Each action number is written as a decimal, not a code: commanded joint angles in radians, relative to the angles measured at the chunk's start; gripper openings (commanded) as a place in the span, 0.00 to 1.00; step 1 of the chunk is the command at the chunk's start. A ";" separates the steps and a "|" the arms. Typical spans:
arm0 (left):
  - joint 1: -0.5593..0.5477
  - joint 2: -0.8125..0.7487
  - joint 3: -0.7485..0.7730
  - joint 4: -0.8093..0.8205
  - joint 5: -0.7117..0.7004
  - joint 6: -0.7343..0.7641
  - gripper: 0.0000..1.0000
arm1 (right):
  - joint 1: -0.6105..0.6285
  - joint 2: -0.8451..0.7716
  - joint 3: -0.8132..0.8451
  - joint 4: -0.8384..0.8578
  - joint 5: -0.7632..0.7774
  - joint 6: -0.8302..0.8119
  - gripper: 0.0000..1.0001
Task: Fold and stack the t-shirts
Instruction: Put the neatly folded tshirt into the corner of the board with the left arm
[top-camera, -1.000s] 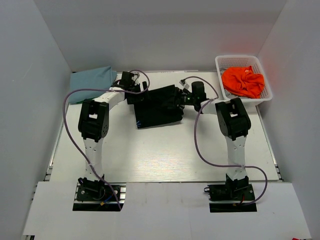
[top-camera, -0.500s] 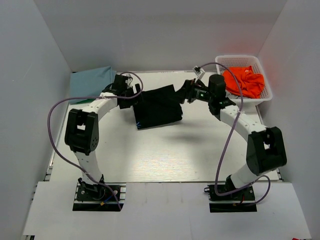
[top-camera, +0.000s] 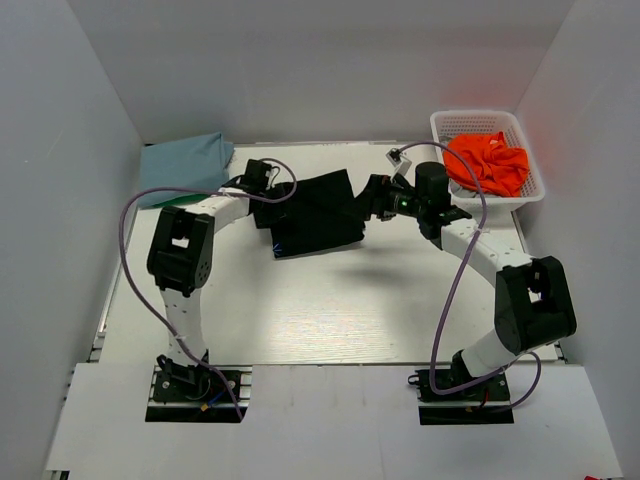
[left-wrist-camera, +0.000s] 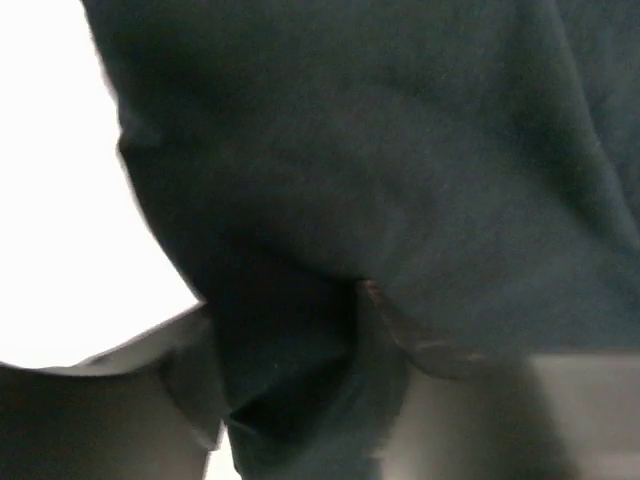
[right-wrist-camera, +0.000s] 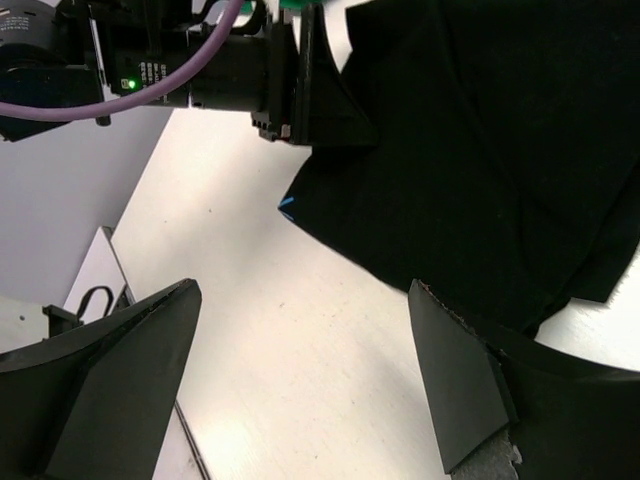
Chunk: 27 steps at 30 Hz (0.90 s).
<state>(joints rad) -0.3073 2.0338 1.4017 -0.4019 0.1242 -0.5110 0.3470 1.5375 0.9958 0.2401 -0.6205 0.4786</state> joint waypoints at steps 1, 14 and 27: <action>-0.035 0.104 0.017 -0.034 -0.044 0.006 0.55 | -0.009 -0.031 -0.014 -0.012 0.030 -0.031 0.90; -0.010 0.068 0.419 -0.155 -0.478 0.382 0.00 | -0.040 -0.063 -0.063 -0.054 0.054 -0.099 0.90; 0.077 -0.041 0.582 -0.083 -0.560 0.722 0.00 | -0.052 -0.073 -0.066 -0.123 0.168 -0.149 0.90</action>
<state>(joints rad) -0.2516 2.0888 1.9343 -0.5297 -0.3855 0.0998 0.3004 1.4845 0.9337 0.1280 -0.4843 0.3565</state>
